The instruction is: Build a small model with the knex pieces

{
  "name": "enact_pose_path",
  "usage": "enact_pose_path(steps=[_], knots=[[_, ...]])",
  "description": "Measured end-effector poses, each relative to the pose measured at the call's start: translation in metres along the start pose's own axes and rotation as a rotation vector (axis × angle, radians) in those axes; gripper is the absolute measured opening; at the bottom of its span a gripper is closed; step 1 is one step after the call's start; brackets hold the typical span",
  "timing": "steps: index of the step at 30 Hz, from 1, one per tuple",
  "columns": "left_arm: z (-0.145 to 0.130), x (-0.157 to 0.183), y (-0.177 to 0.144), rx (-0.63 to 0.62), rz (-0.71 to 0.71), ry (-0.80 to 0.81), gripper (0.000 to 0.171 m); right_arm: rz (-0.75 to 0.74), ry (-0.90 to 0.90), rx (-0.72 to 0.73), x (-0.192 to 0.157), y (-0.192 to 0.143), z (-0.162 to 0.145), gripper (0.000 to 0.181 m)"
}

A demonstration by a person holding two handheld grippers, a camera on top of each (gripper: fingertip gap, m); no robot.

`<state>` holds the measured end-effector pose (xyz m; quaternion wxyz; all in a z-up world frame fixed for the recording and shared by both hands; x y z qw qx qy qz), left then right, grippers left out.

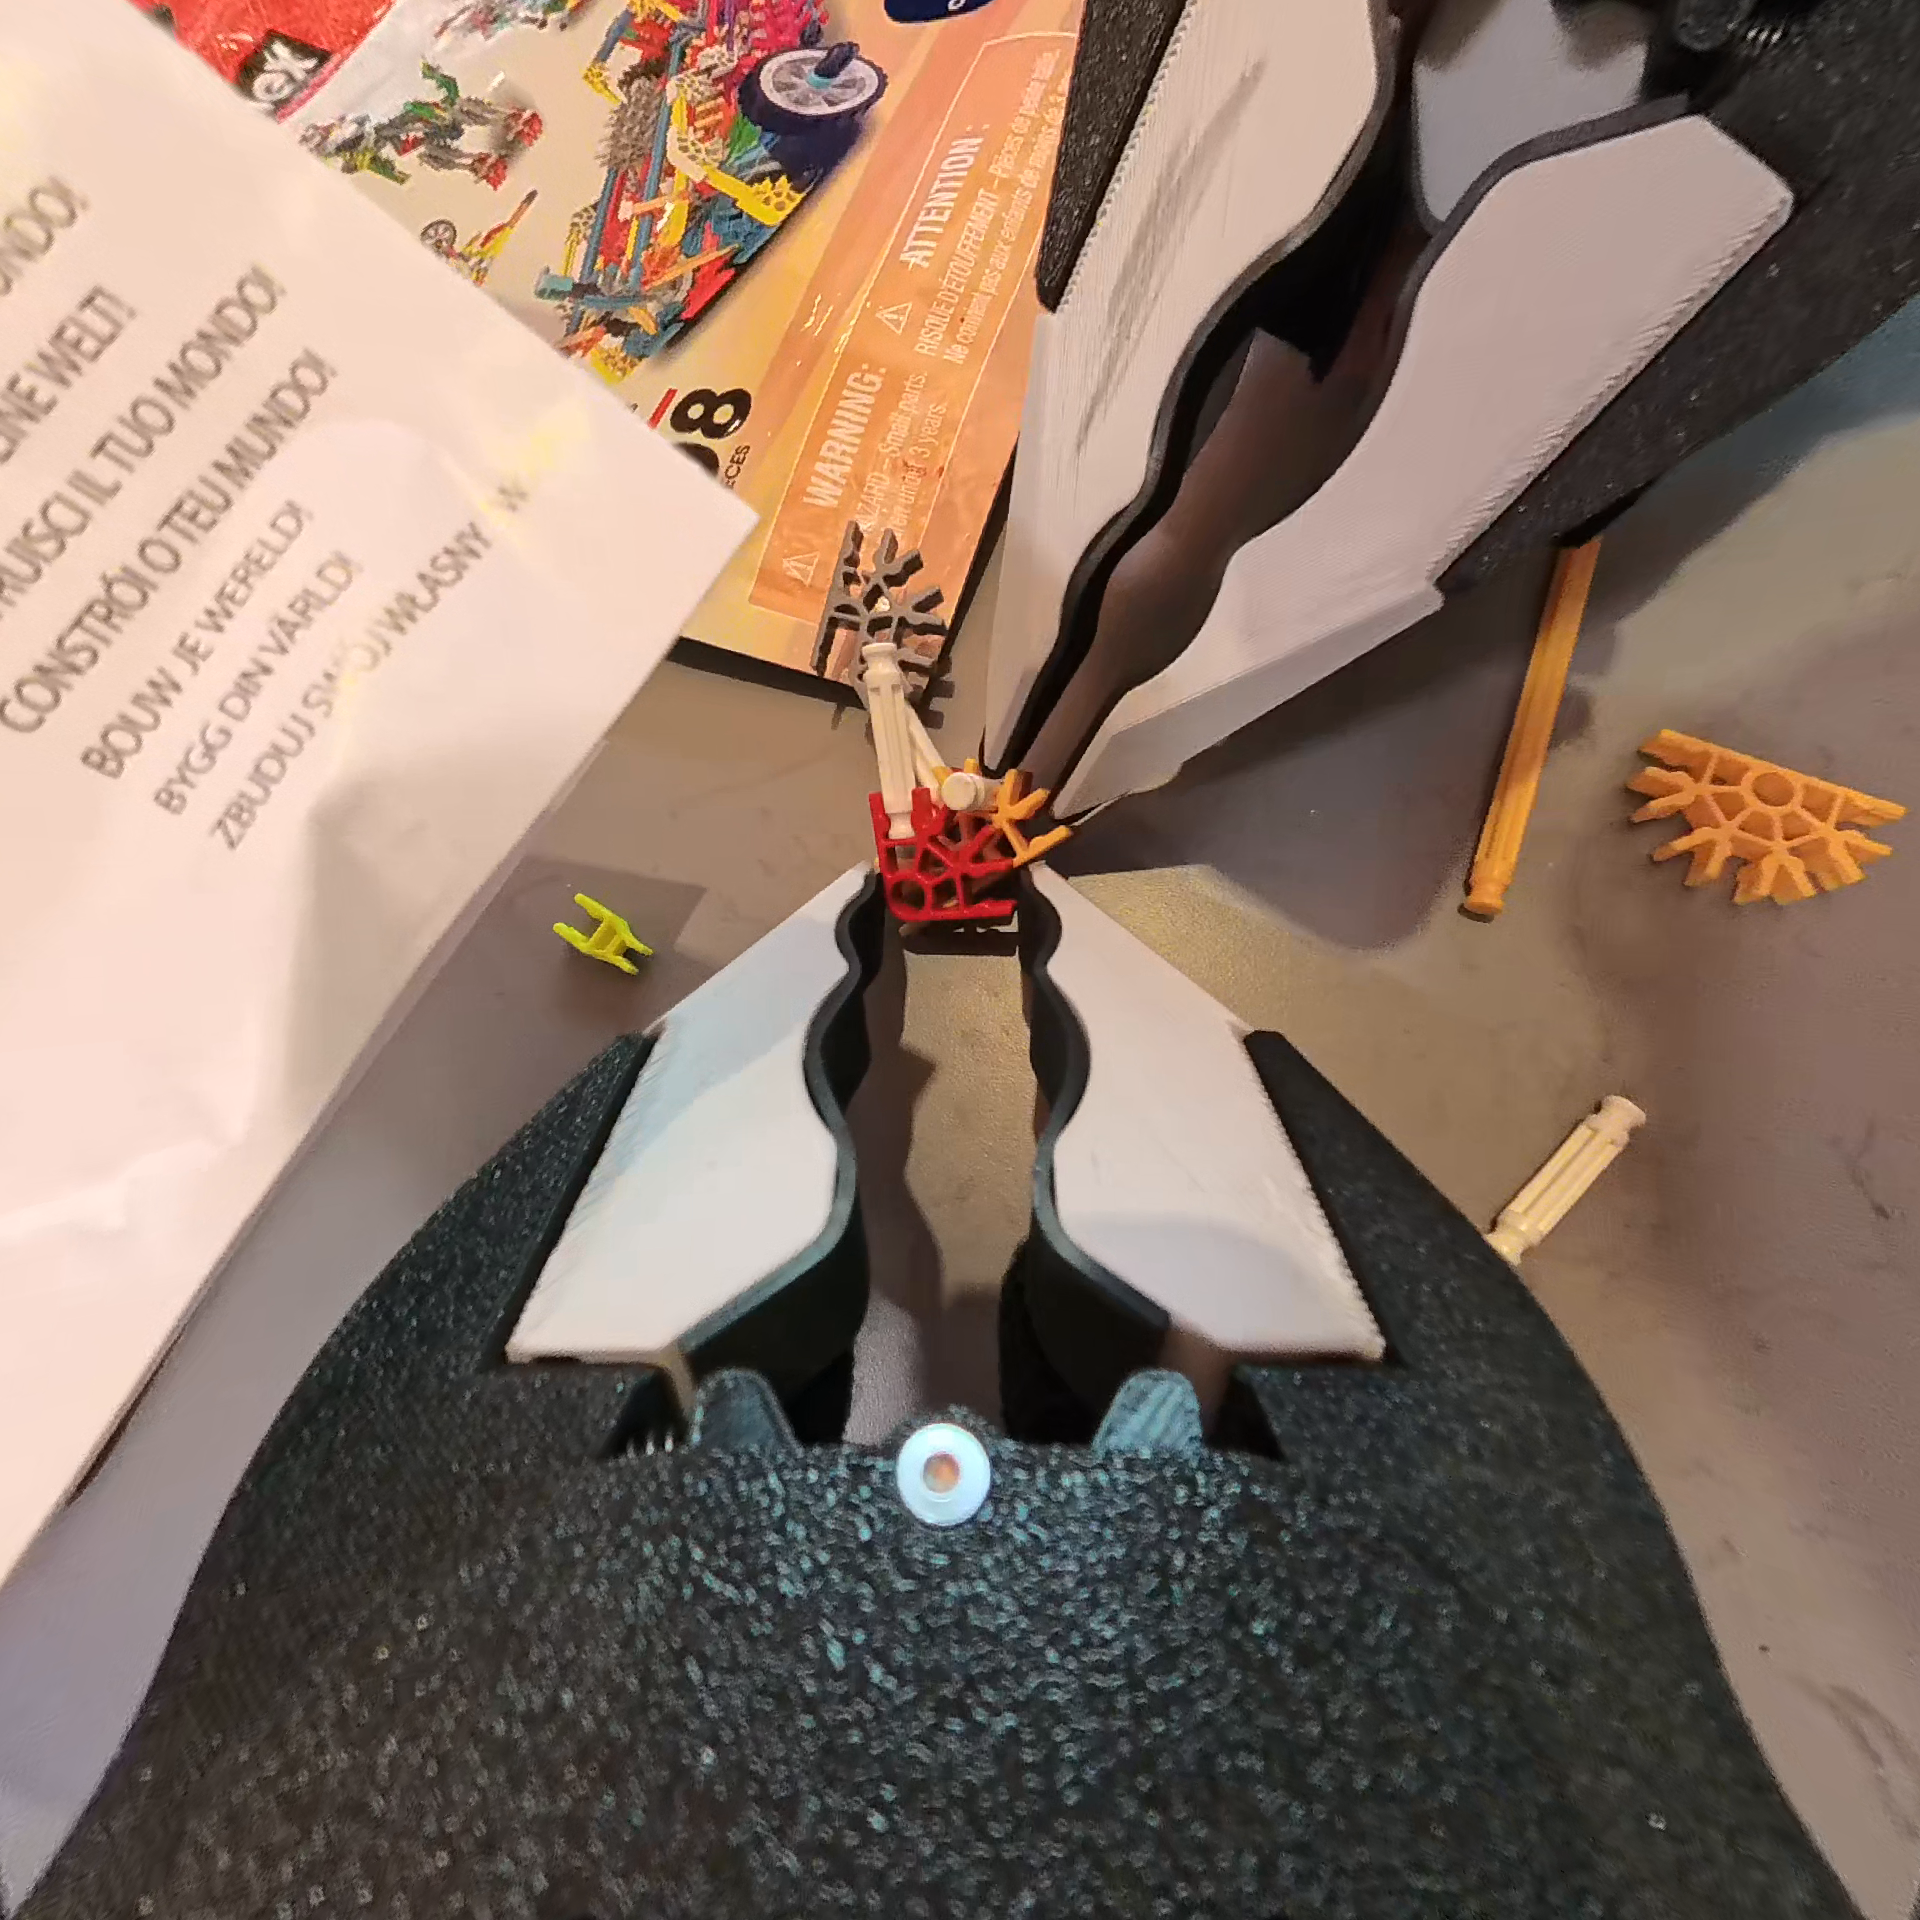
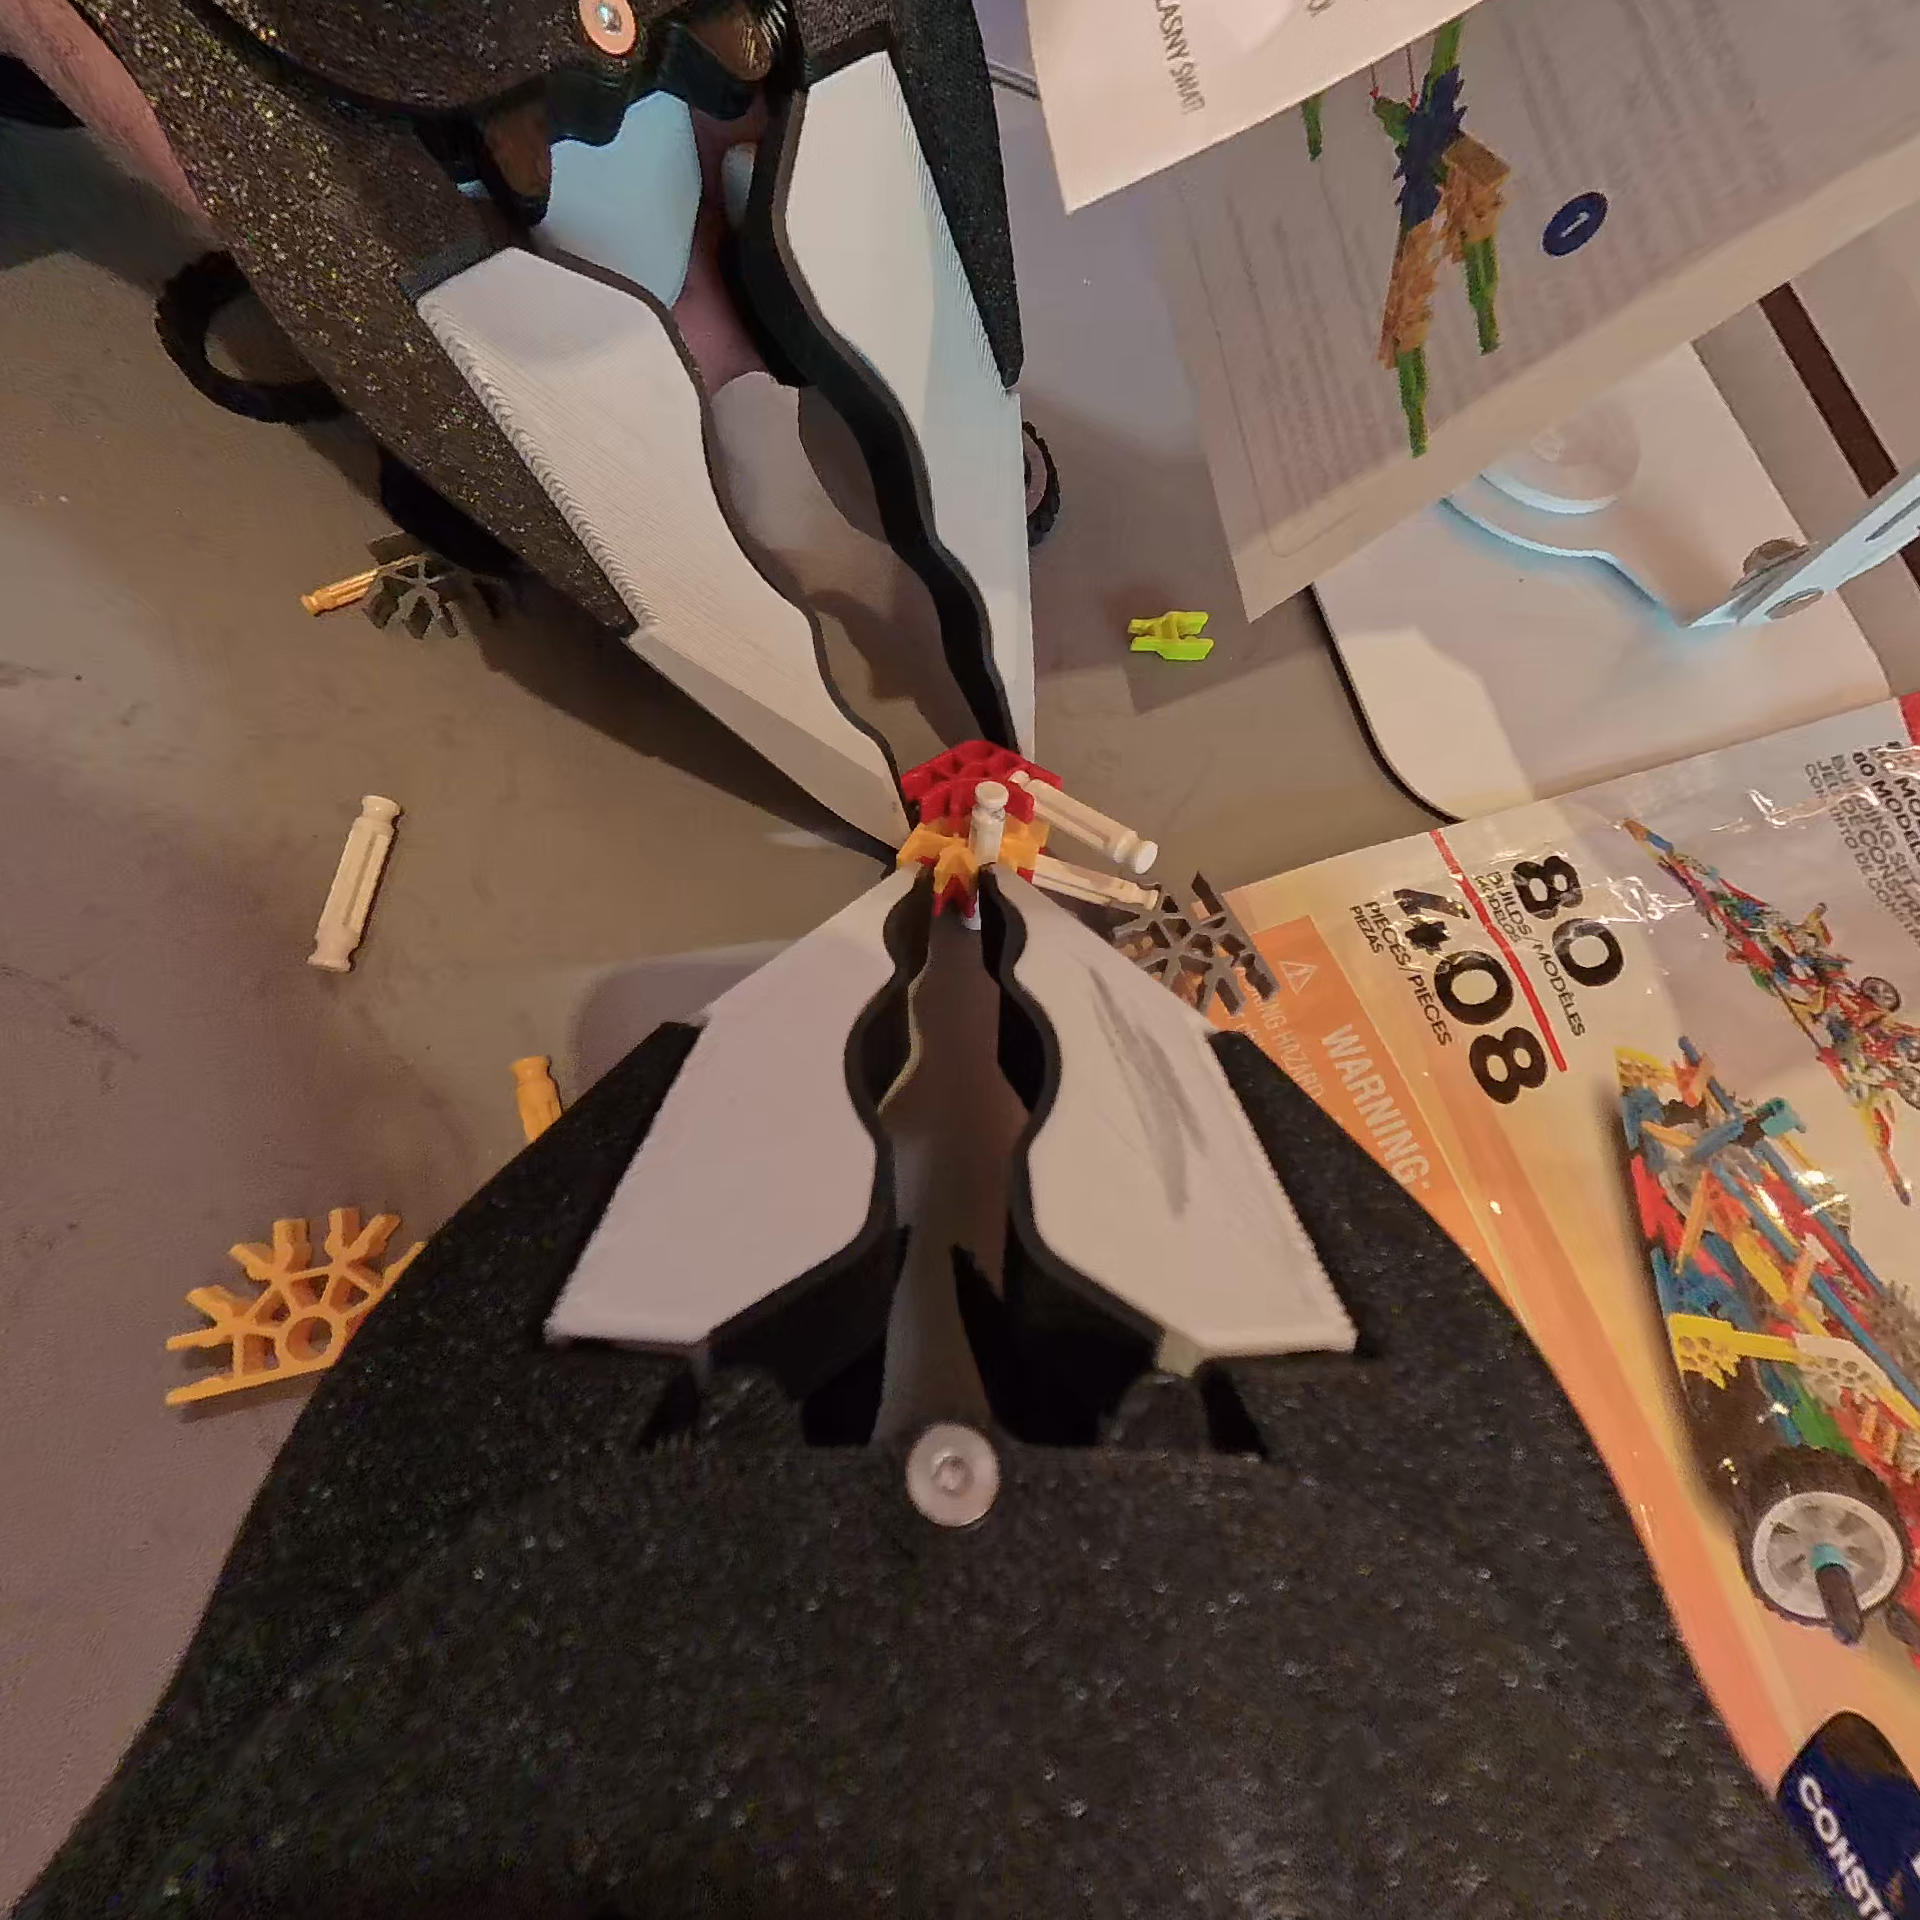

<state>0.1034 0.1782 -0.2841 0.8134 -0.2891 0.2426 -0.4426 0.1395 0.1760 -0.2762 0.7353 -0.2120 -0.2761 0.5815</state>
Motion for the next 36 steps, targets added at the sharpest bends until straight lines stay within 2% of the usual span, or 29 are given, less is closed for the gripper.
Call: enact_pose_path(steps=[17, 23, 33, 36], knots=[[-0.0018, -0.0007, -0.0006, -0.015, -0.034, -0.095, 0.023, -0.018, -0.049, -0.016, -0.0008, -0.0011, -0.0011, 0.008], [-0.0015, -0.0009, -0.0007, -0.023, -0.029, -0.088, 0.023, -0.03, -0.081, -0.025, -0.0019, -0.0006, -0.0007, 0.008], [0.0, 0.0014, 0.0024, -0.045, 0.037, 0.034, 0.023, -0.047, -0.134, -0.026, -0.0025, -0.002, 0.0, 0.007], [-0.0001, 0.001, 0.0027, -0.04, 0.024, 0.02, 0.023, -0.05, -0.136, -0.012, -0.0022, -0.0022, -0.0008, 0.007]])
Point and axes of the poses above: each gripper's, where its closed fingertips meet, y out along the fingers, z out of its top, x = y × z across the jaws, the point moved 2 cm from there along -y, back along the fingers
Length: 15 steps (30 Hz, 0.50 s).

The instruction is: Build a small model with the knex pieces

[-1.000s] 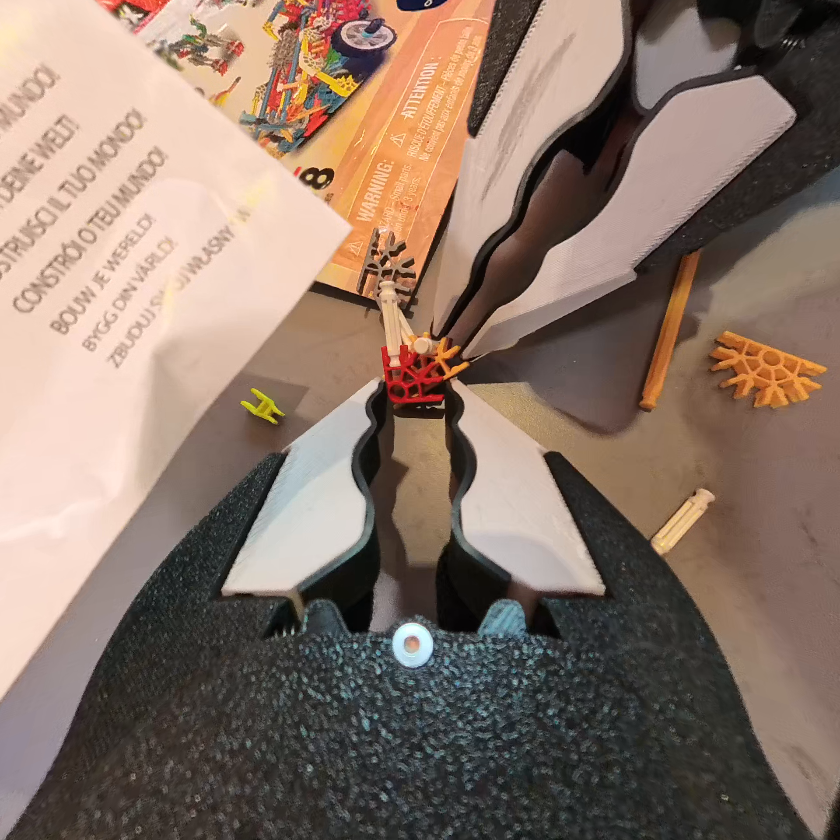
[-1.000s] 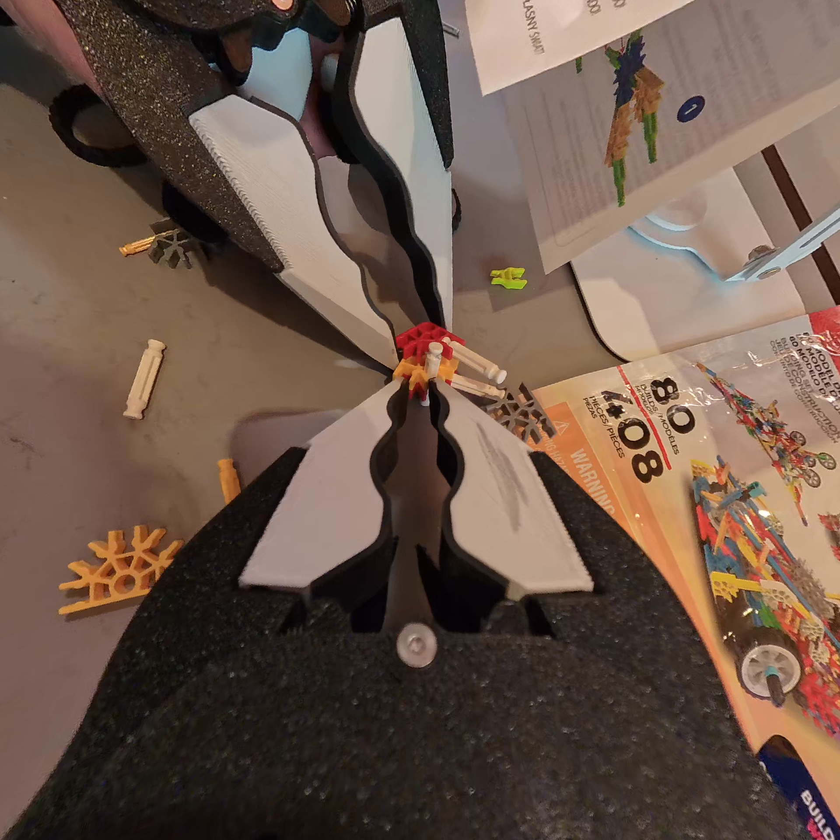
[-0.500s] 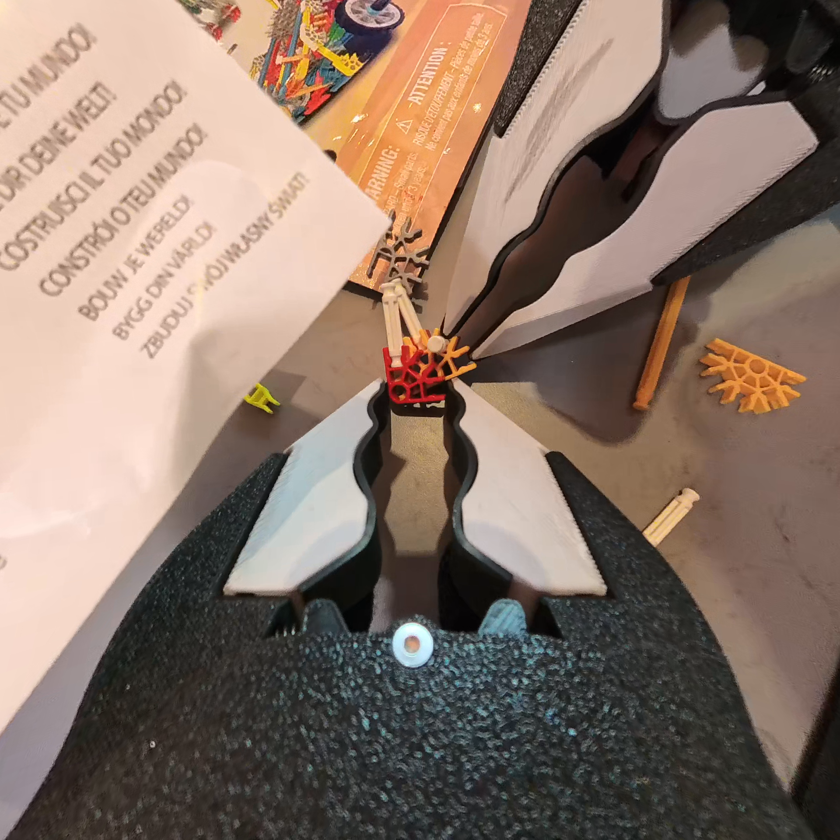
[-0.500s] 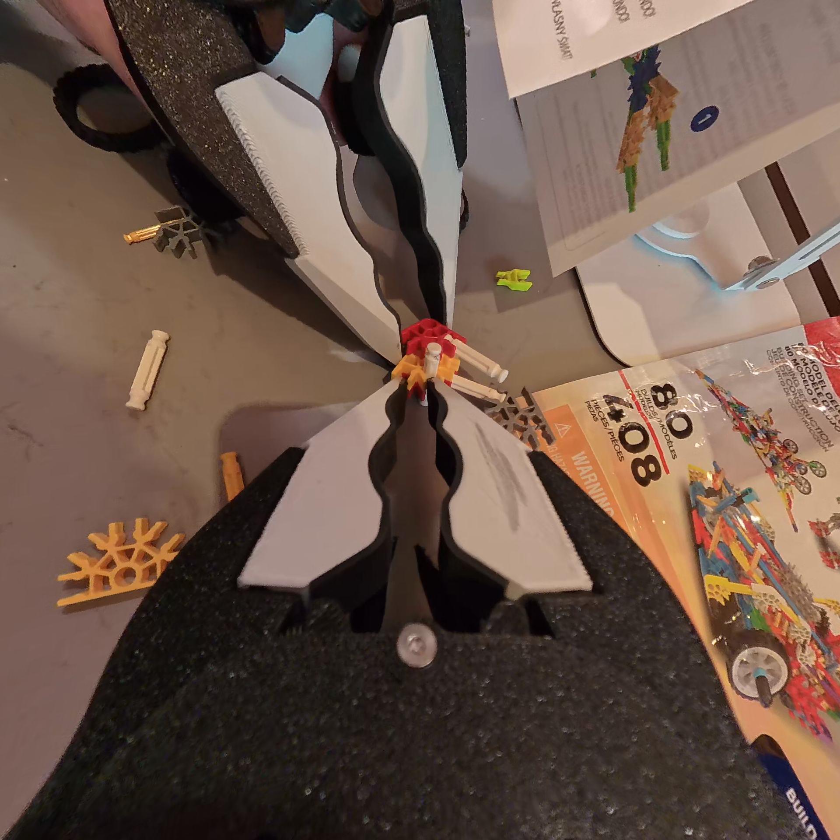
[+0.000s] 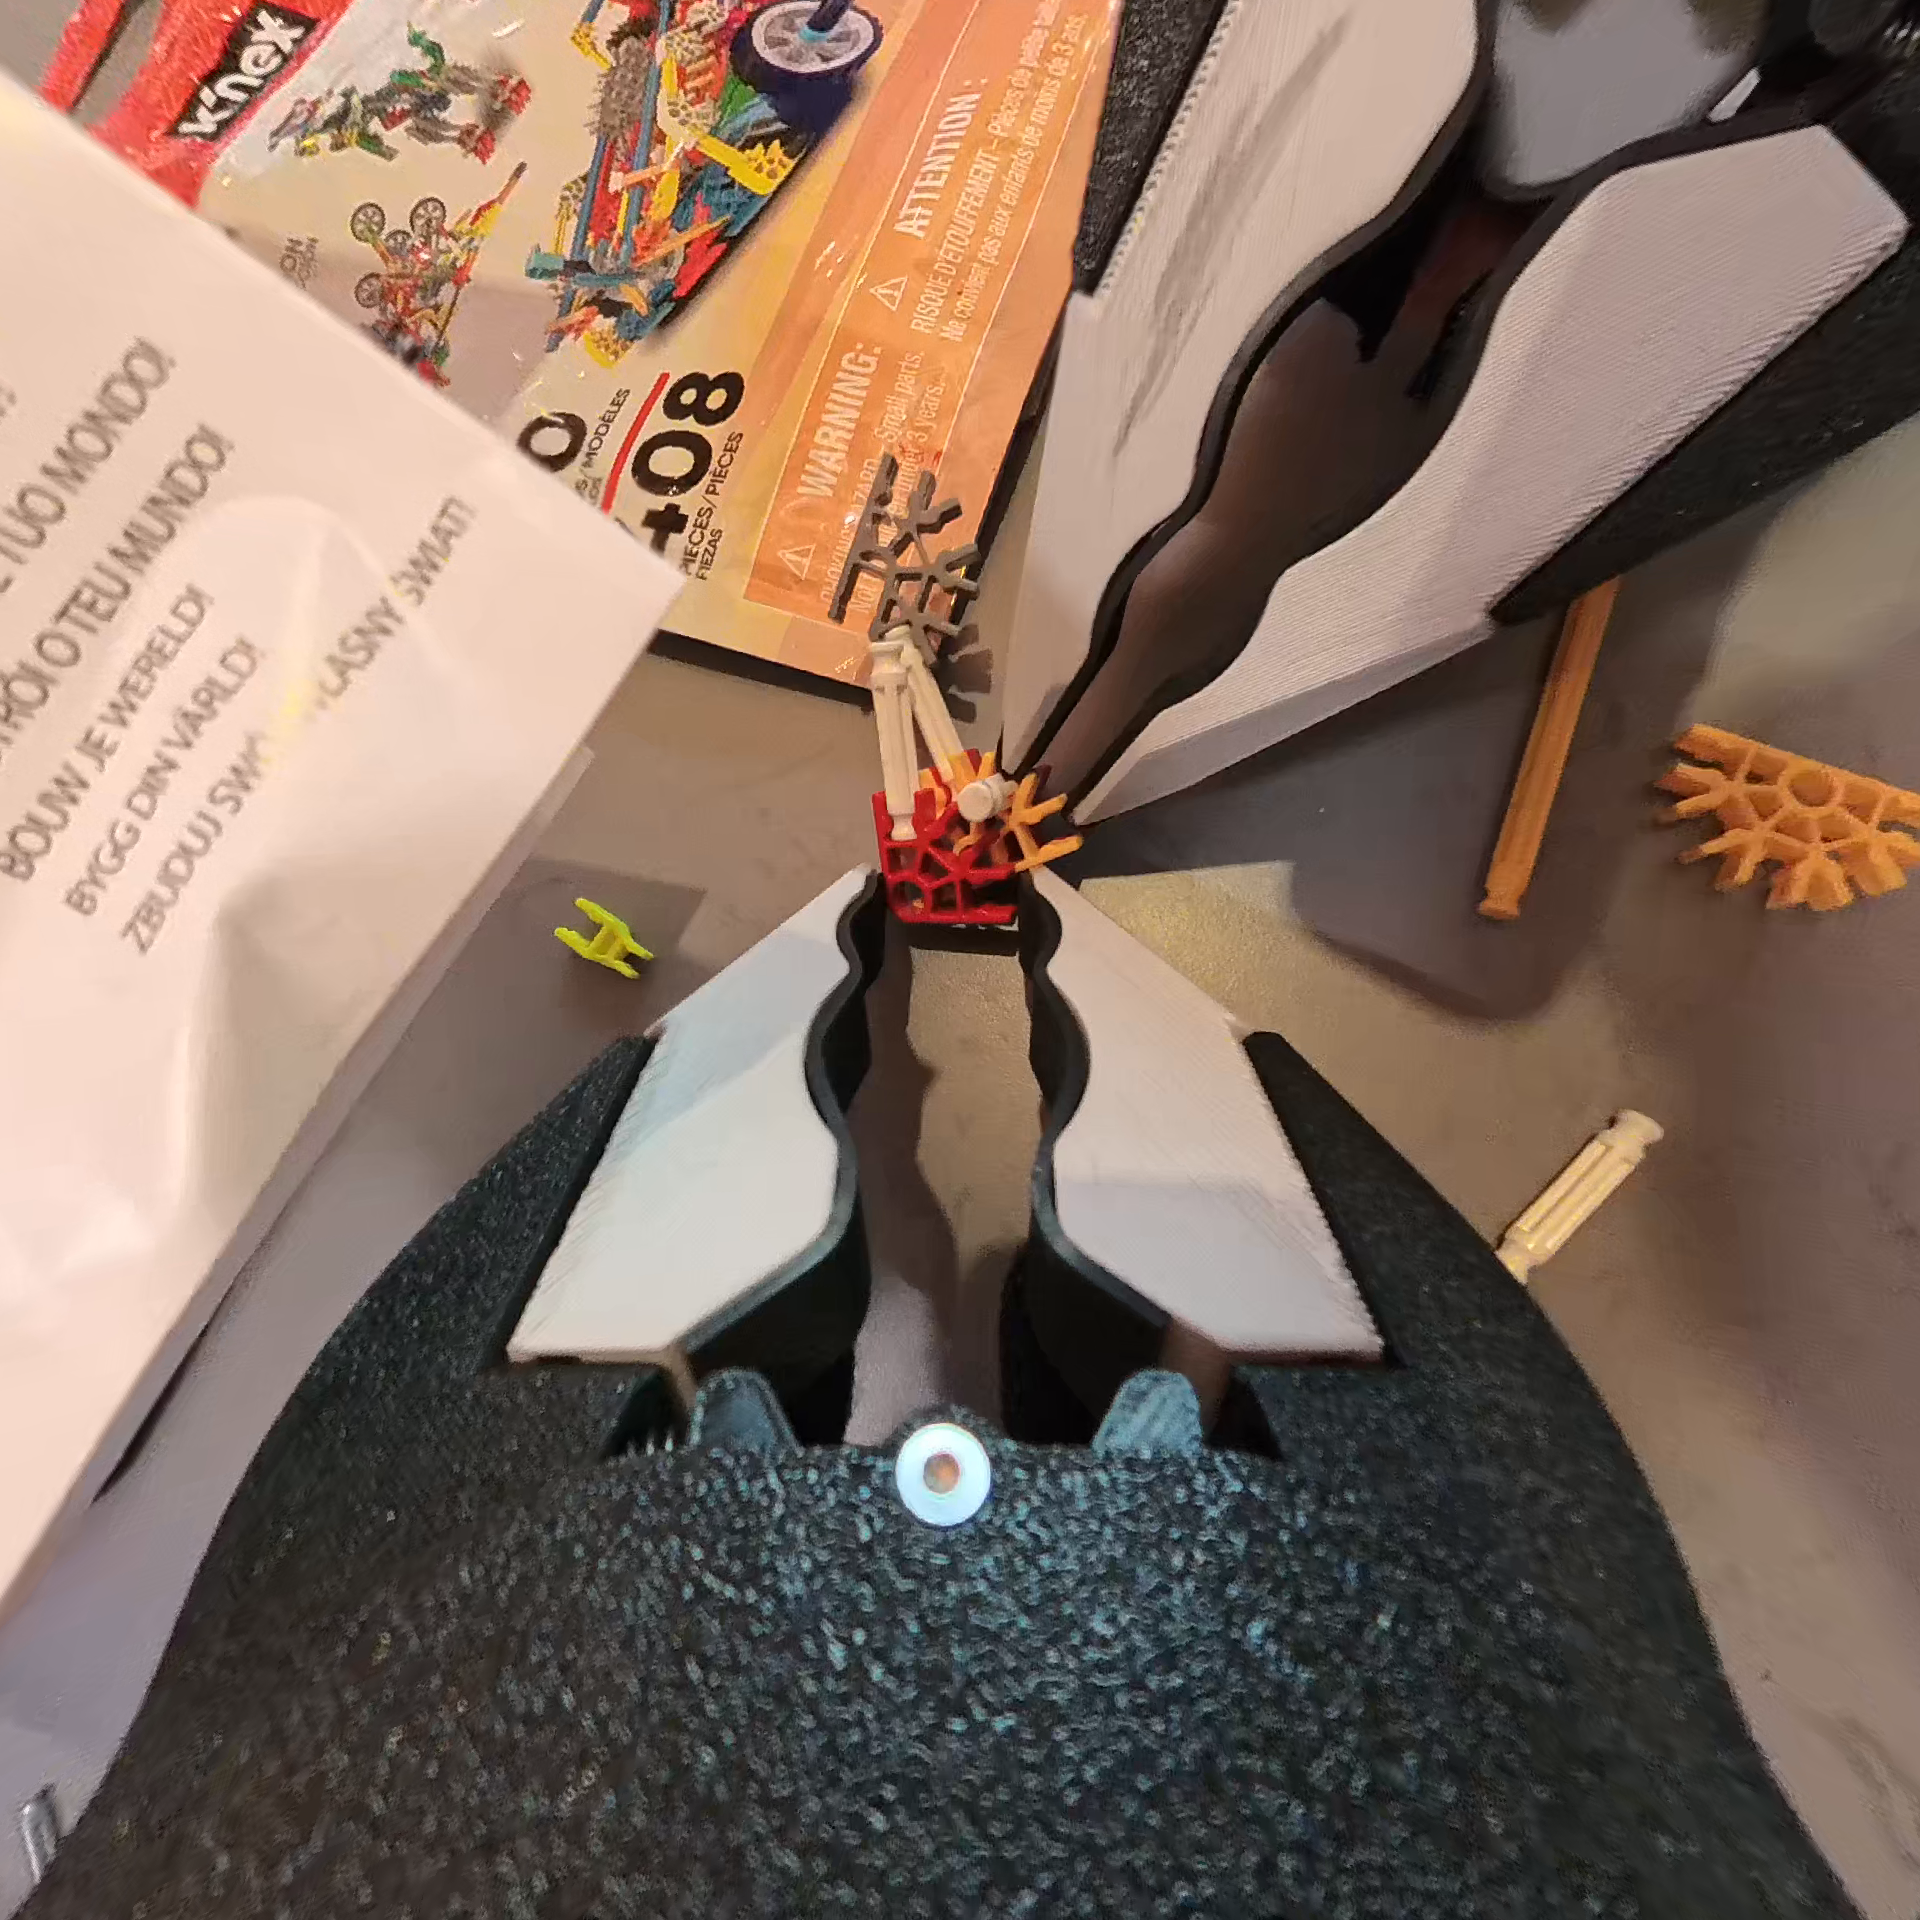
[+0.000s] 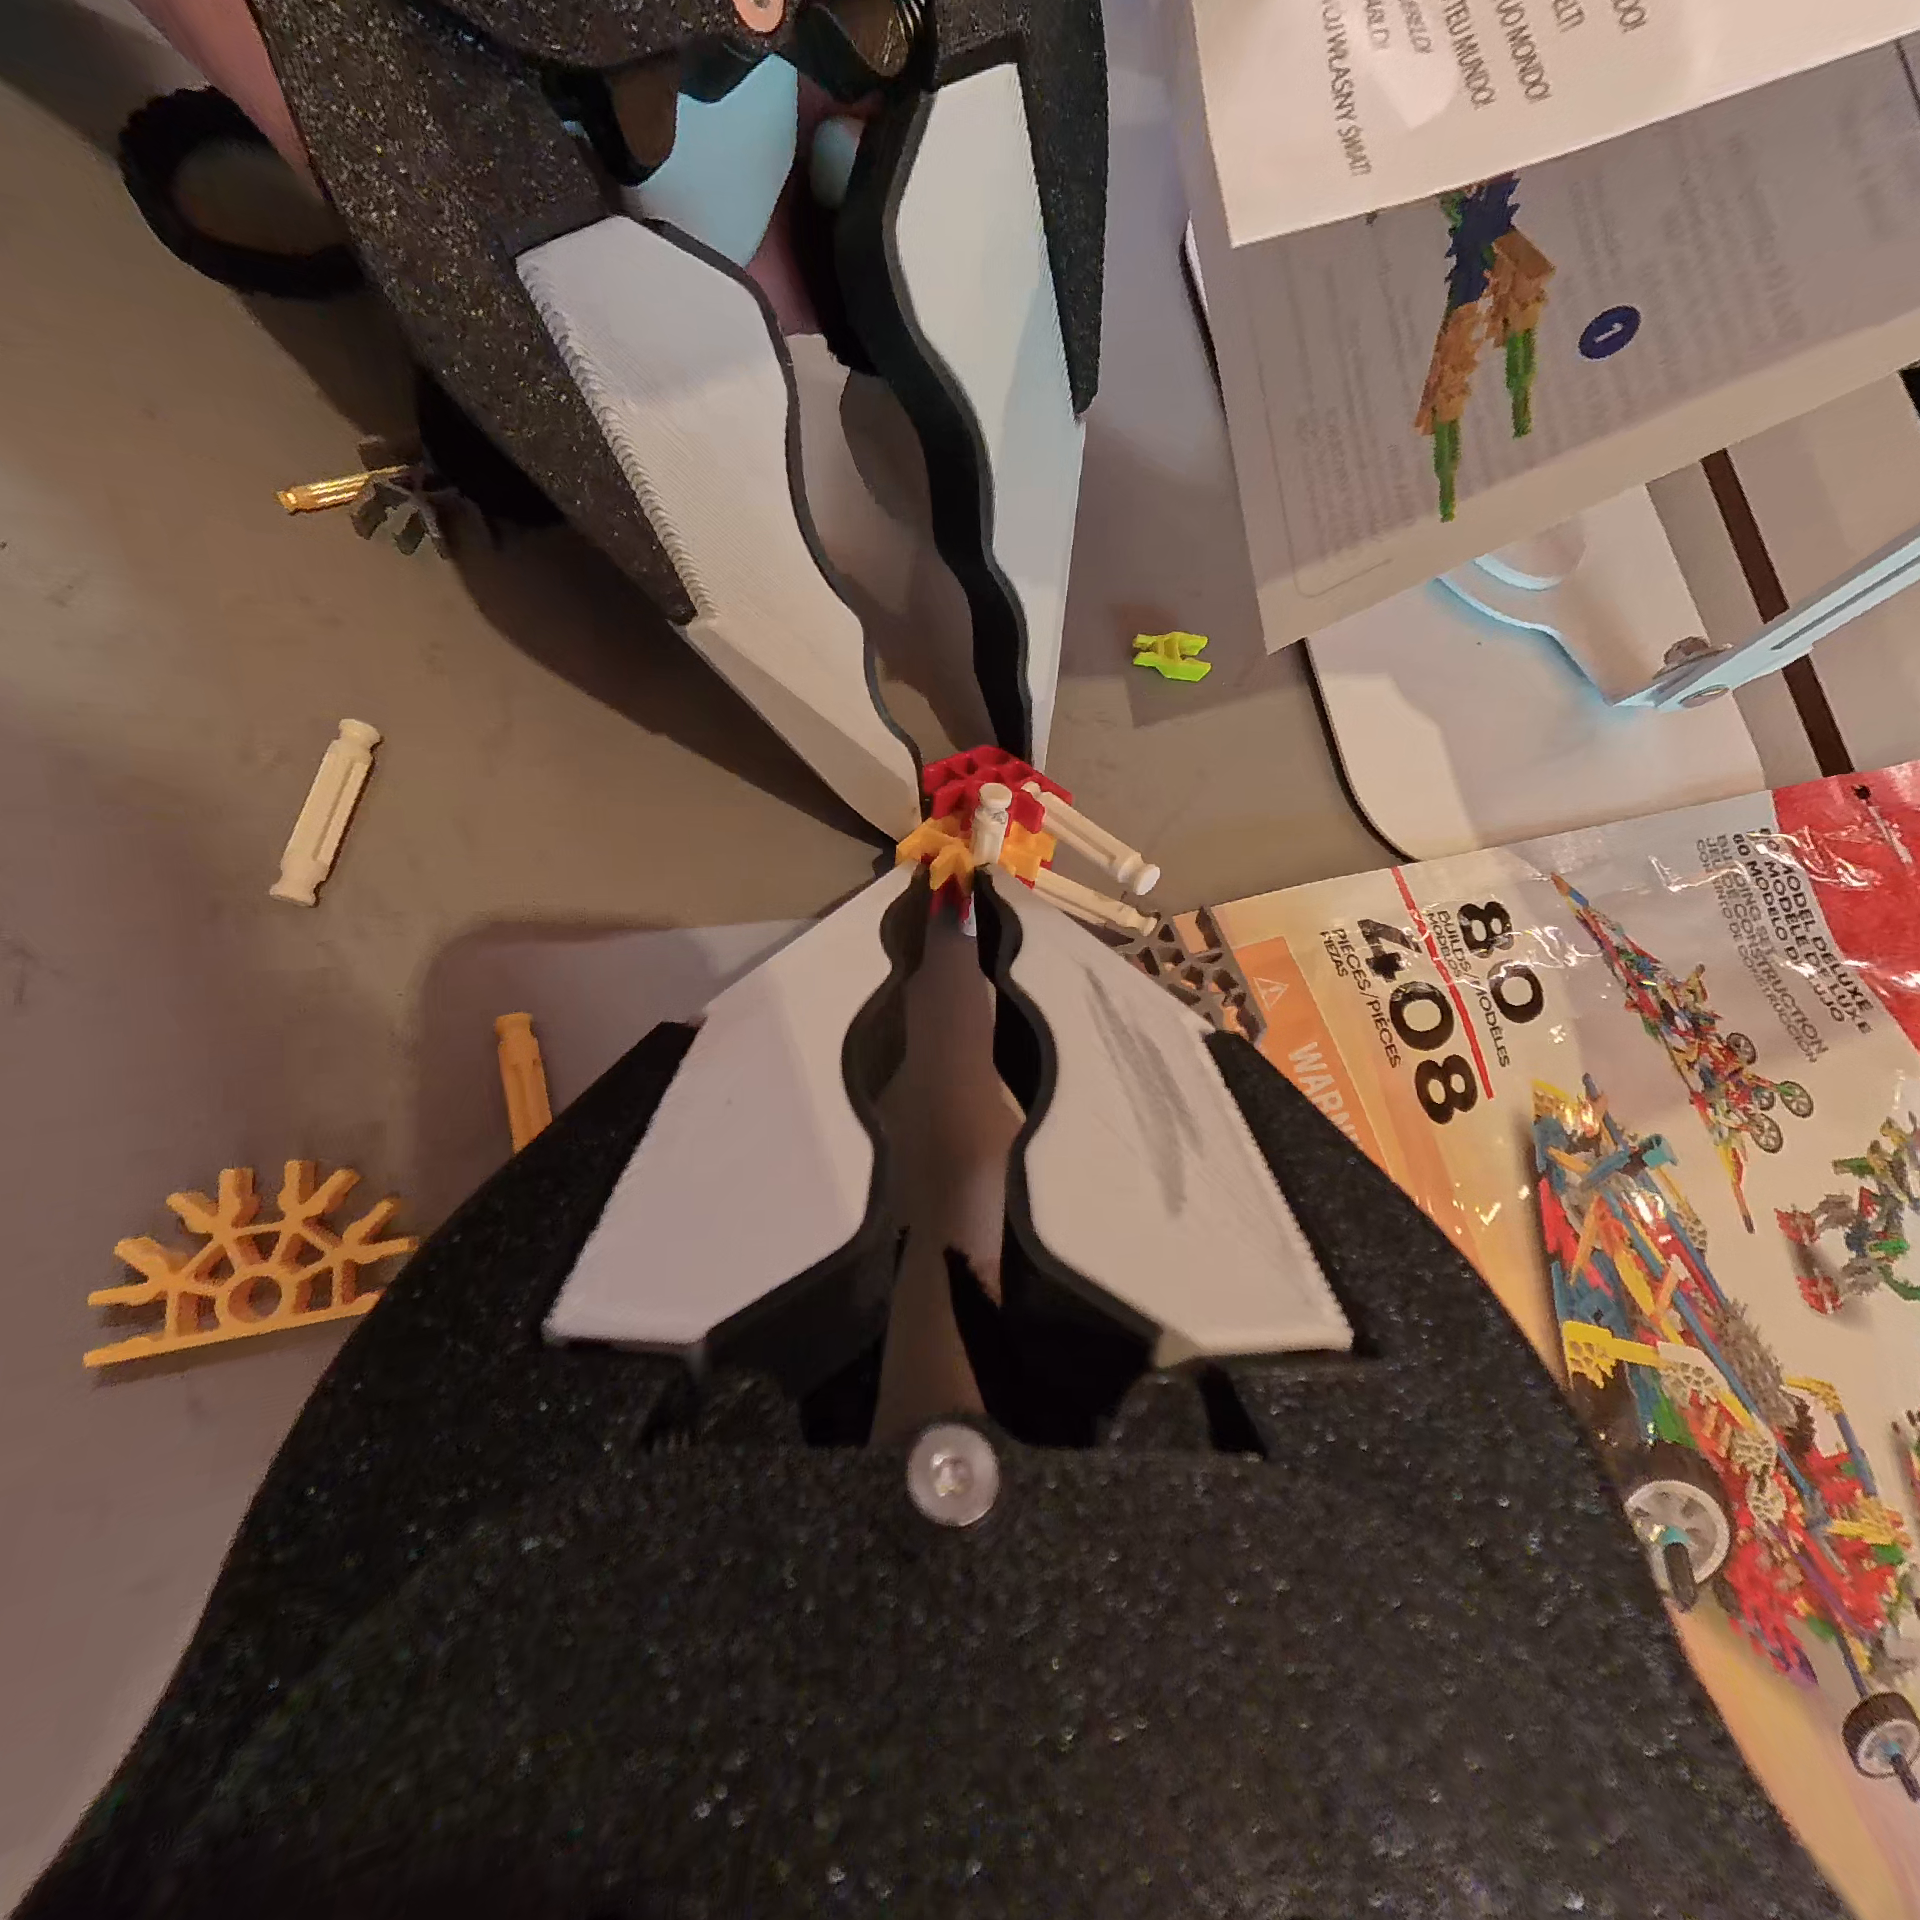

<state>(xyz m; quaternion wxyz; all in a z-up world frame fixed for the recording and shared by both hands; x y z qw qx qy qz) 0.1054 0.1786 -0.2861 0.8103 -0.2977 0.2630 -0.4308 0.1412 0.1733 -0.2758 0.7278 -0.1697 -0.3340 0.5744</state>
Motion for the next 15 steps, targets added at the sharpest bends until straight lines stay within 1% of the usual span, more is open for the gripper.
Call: enact_pose_path(steps=[10, 15], knots=[[-0.0042, -0.0017, -0.0025, -0.02, -0.049, -0.073, 0.023, 0.017, 0.013, 0.014, -0.0008, -0.0005, -0.0008, 0.007], [-0.0044, -0.002, -0.0025, -0.026, -0.043, -0.062, 0.023, 0.016, -0.009, 0.015, -0.0031, 0.0, 0.0016, 0.007]])
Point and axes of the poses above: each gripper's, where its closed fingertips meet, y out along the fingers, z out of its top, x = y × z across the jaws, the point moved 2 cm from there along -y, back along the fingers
